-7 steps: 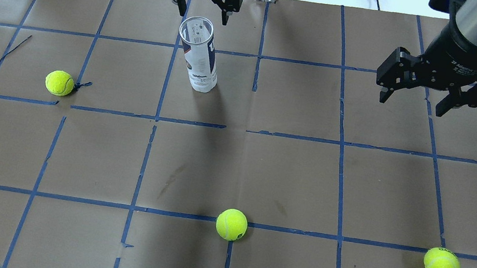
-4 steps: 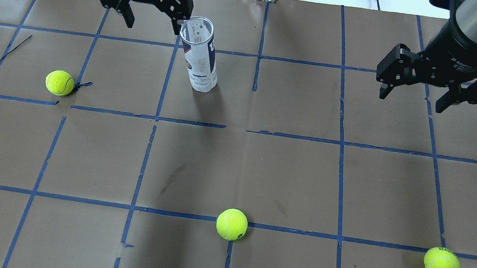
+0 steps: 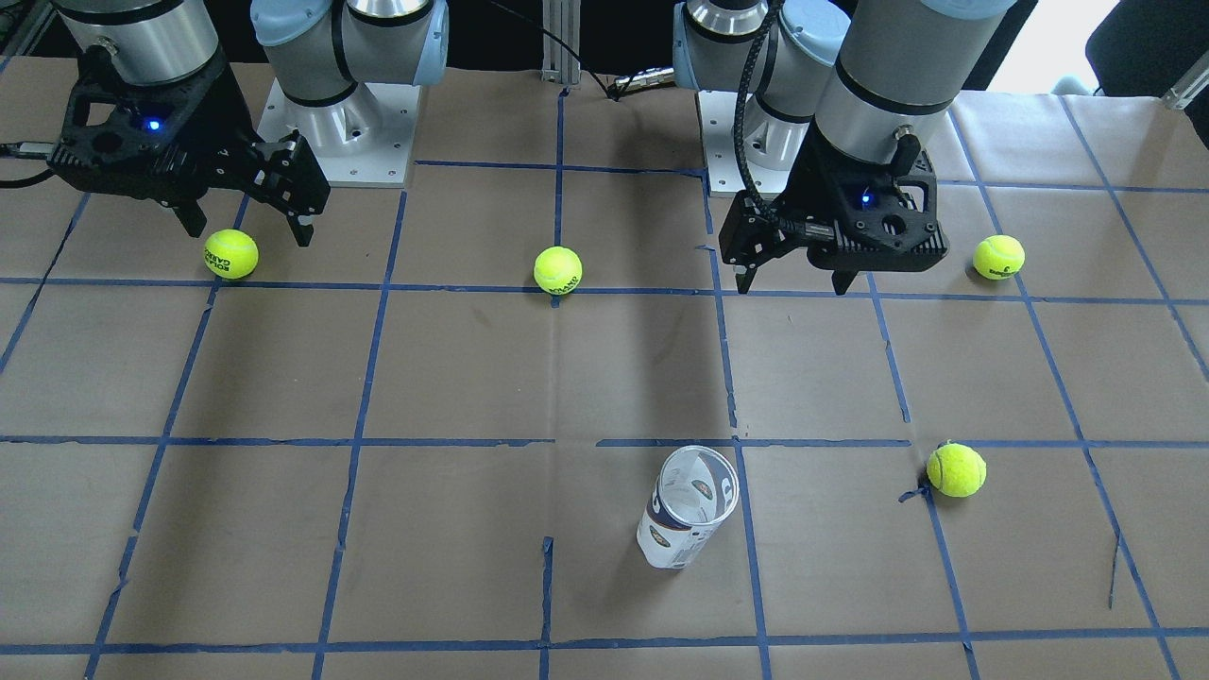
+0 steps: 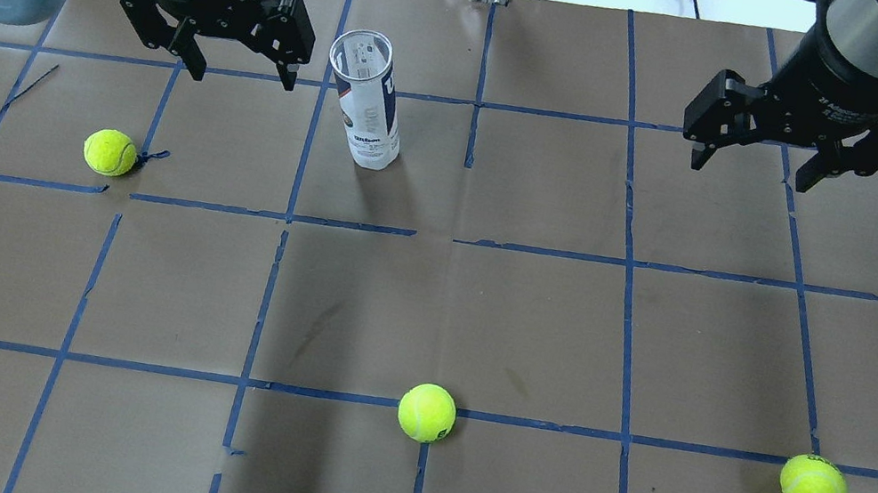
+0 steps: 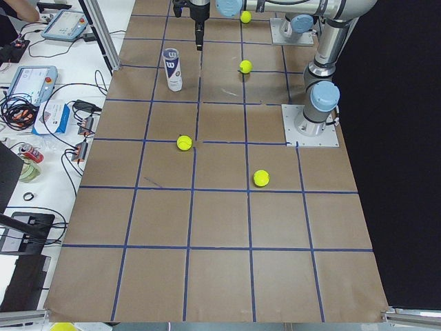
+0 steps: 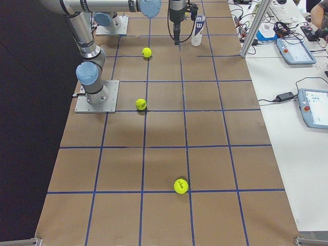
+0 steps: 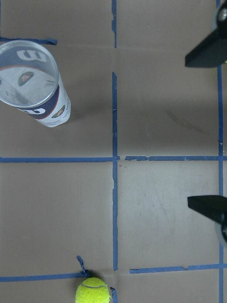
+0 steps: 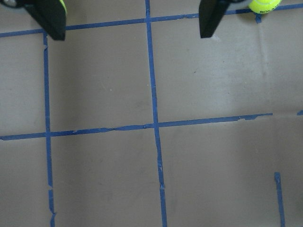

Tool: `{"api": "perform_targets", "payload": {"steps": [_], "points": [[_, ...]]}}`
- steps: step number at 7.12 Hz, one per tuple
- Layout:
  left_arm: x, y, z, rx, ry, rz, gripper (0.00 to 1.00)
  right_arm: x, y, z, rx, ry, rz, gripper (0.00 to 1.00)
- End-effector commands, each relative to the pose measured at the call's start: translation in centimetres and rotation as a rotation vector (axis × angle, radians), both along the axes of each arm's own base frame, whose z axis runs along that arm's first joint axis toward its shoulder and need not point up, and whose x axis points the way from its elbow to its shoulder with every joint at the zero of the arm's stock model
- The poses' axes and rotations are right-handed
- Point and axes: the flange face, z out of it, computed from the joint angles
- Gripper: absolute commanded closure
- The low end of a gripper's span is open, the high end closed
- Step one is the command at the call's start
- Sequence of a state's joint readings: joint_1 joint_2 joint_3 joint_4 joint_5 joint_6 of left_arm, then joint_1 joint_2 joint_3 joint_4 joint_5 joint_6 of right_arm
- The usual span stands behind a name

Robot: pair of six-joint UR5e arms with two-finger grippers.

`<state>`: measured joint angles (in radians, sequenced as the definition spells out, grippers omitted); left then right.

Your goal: Lift up tennis ball bucket

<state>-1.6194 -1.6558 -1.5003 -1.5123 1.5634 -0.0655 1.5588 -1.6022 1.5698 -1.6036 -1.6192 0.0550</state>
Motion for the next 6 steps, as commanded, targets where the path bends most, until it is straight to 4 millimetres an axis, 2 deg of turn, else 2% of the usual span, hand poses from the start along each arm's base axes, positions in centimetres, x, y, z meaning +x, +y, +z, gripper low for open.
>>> {"api": "perform_targets", "payload": {"steps": [1,5,6], "points": [[0.5,0.0,0.1,-0.002,-0.003,0.008,0.03,0.1,-0.9,0.8,0.050,0.025,0.005,0.00],[0.5,-0.1,0.2,-0.007,0.001,0.011,0.01,0.0,-1.6,-0.9,0.082,0.006,0.001,0.00],[0.5,-0.1,0.4,-0.014,0.002,0.011,0.00,-0.2,-1.8,-0.3,0.067,-0.005,-0.005,0.00]]}}
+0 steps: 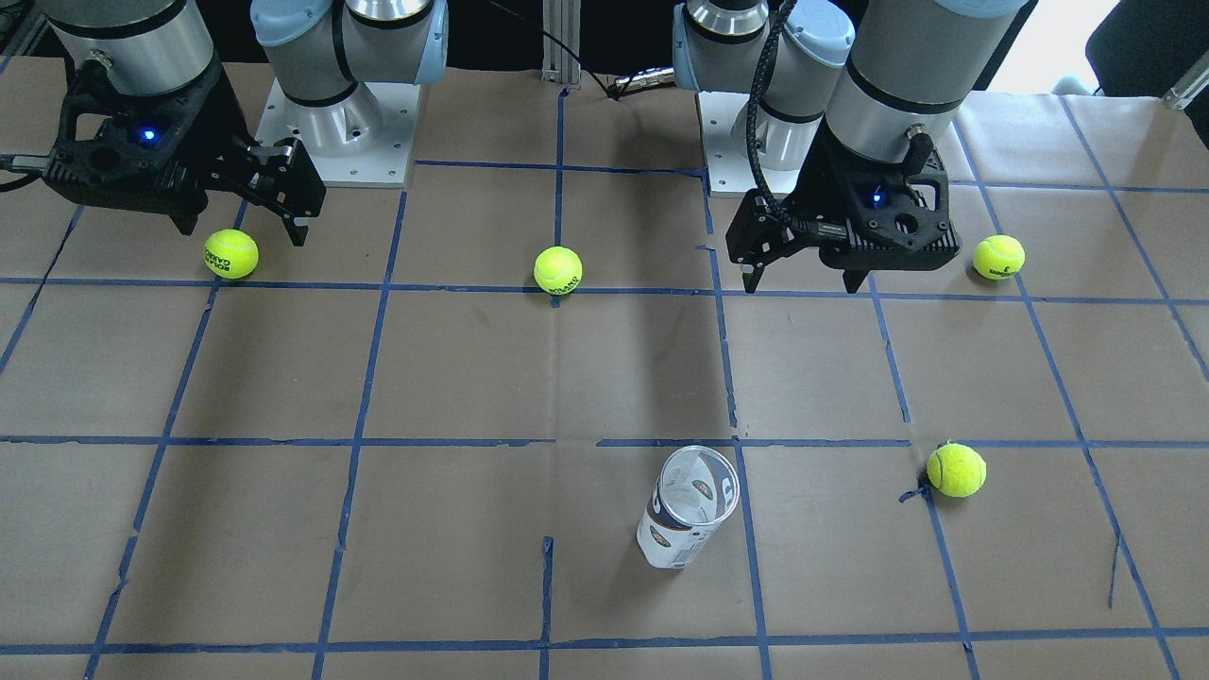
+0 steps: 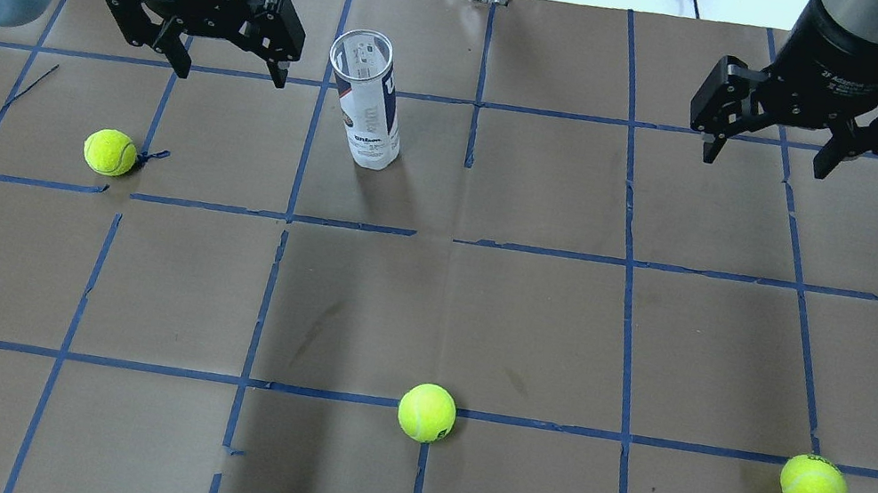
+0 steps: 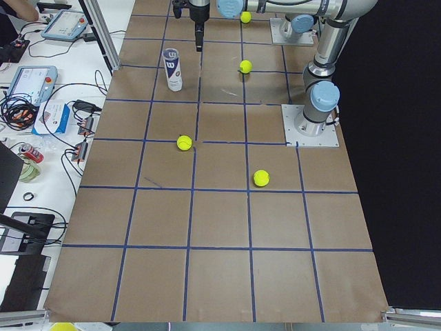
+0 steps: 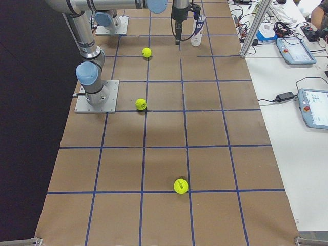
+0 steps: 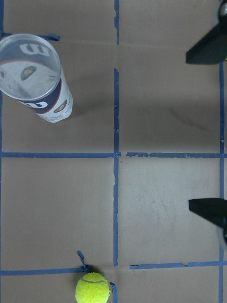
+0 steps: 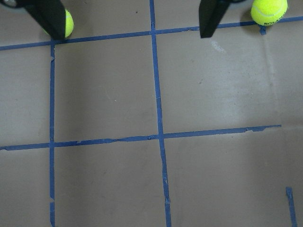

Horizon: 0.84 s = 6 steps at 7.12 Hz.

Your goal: Lift up tennis ball bucket

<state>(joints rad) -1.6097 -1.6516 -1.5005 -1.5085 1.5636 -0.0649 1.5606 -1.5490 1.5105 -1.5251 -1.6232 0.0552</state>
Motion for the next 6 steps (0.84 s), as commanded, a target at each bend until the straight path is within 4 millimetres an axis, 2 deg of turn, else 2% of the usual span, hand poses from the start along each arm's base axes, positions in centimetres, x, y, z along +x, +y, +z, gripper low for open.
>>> {"api": "perform_targets", "payload": {"steps": [1,3,4,5,6], "points": [[0.0,-0.1,0.0,-0.005,0.002,0.001,0.00,-0.5,-0.4,-0.1,-0.007,-0.003,-0.010,0.00],[-0.1,-0.1,0.0,-0.005,0.002,0.000,0.00,-1.7,-0.6,0.7,-0.027,0.011,-0.031,0.00],[-0.1,-0.1,0.0,-0.006,0.002,0.000,0.00,-2.1,-0.8,-0.1,-0.016,0.009,-0.039,0.00],[0.0,-0.1,0.0,-0.006,0.002,0.001,0.00,-2.7,-0.8,0.4,-0.024,0.011,-0.051,0.00],[-0.1,-0.1,0.0,-0.006,0.002,0.000,0.00,-2.4,-0.8,0.7,-0.033,-0.002,-0.050,0.00]]}}
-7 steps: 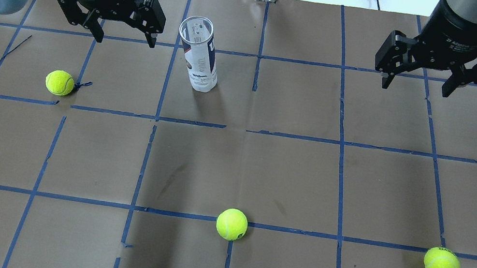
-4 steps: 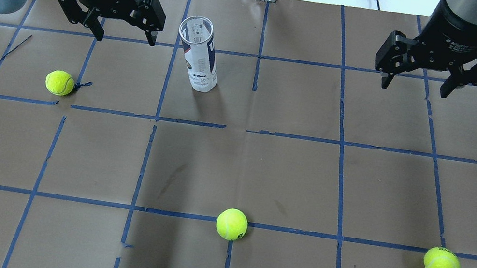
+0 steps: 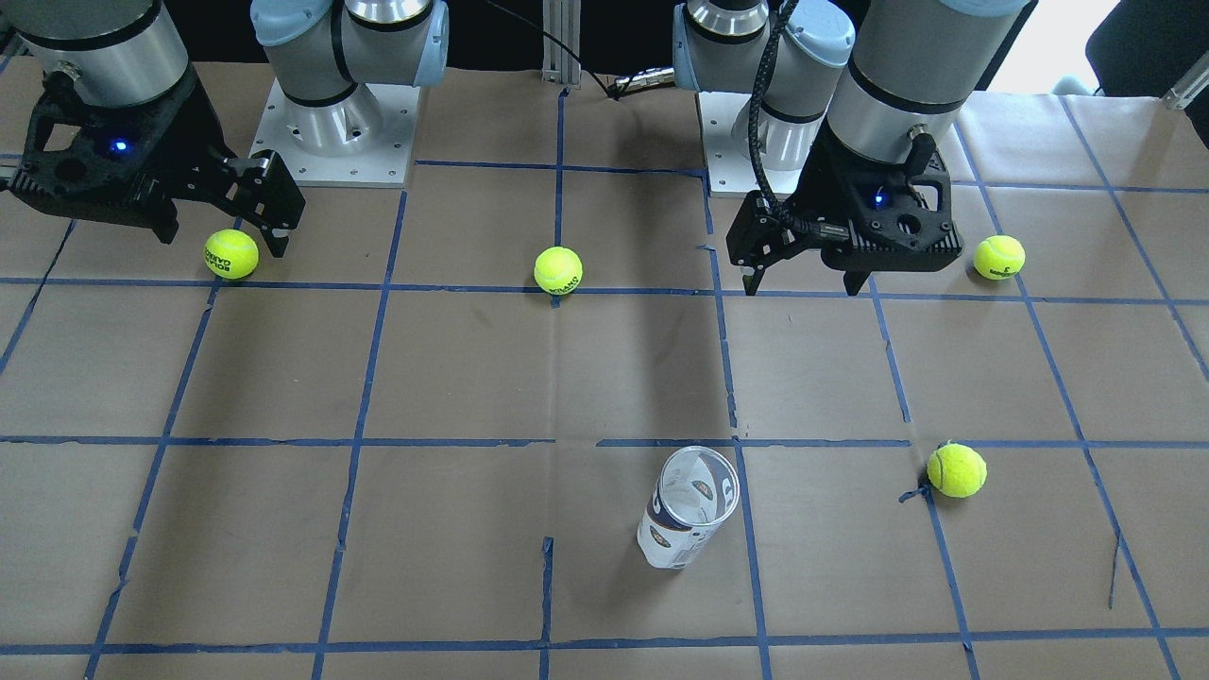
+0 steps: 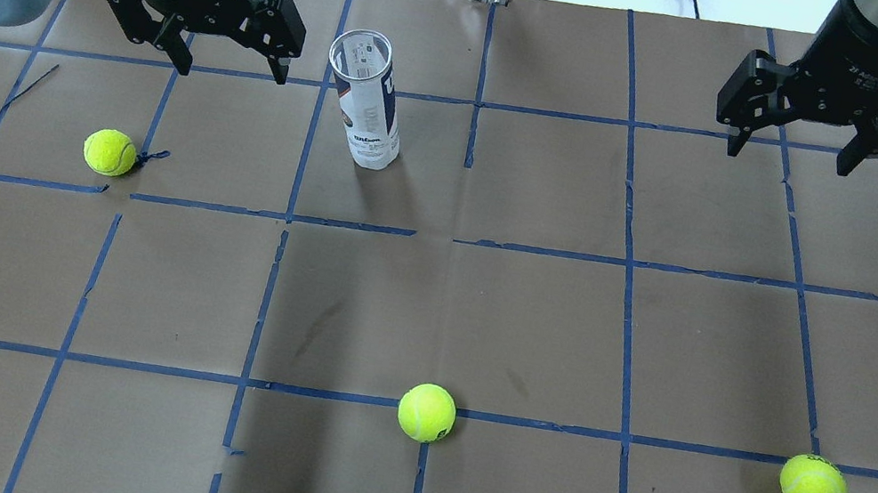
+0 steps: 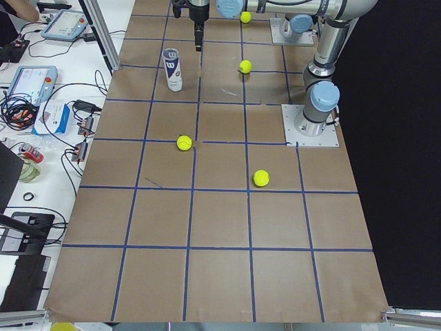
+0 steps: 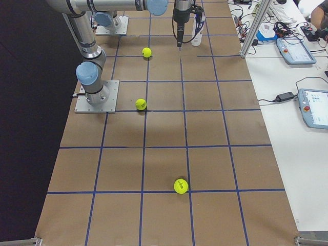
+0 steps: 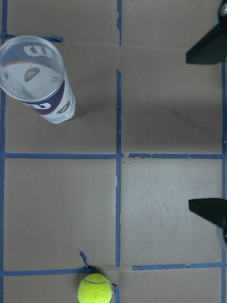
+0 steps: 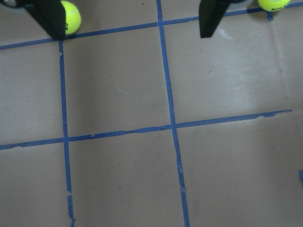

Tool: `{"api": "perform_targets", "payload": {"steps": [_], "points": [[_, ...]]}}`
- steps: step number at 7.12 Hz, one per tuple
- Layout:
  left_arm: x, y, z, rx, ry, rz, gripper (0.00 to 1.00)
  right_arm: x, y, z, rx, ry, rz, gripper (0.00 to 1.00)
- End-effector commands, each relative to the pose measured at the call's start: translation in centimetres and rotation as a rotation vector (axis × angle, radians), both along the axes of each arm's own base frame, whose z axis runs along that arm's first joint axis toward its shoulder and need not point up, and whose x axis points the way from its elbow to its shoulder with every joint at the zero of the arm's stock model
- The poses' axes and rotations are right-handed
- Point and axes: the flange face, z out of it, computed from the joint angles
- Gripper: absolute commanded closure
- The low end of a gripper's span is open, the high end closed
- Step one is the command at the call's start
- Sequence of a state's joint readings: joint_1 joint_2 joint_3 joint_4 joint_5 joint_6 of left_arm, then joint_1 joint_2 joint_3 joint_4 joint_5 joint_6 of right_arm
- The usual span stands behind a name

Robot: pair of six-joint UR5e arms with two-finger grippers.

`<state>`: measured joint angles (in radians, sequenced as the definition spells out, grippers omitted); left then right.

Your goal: Lift up tennis ball bucket

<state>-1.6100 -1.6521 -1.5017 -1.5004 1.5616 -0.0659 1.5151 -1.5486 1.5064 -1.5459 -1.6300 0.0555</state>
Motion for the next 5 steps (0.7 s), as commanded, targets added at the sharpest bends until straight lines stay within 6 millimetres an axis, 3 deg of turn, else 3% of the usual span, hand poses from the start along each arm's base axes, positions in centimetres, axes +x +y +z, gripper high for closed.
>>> {"api": "perform_targets", "payload": {"steps": [1,3,5], "points": [[-0.03,0.01,0.00,0.000,0.000,-0.002,0.00,-0.01,-0.38,0.42,-0.028,-0.013,-0.002,0.00],[-0.03,0.06,0.08,-0.002,0.000,-0.001,0.00,-0.14,-1.32,-0.30,-0.046,-0.012,-0.003,0.00],[-0.03,-0.01,0.07,-0.002,0.000,-0.001,0.00,-0.08,-1.27,0.36,-0.058,-0.010,-0.002,0.00]]}}
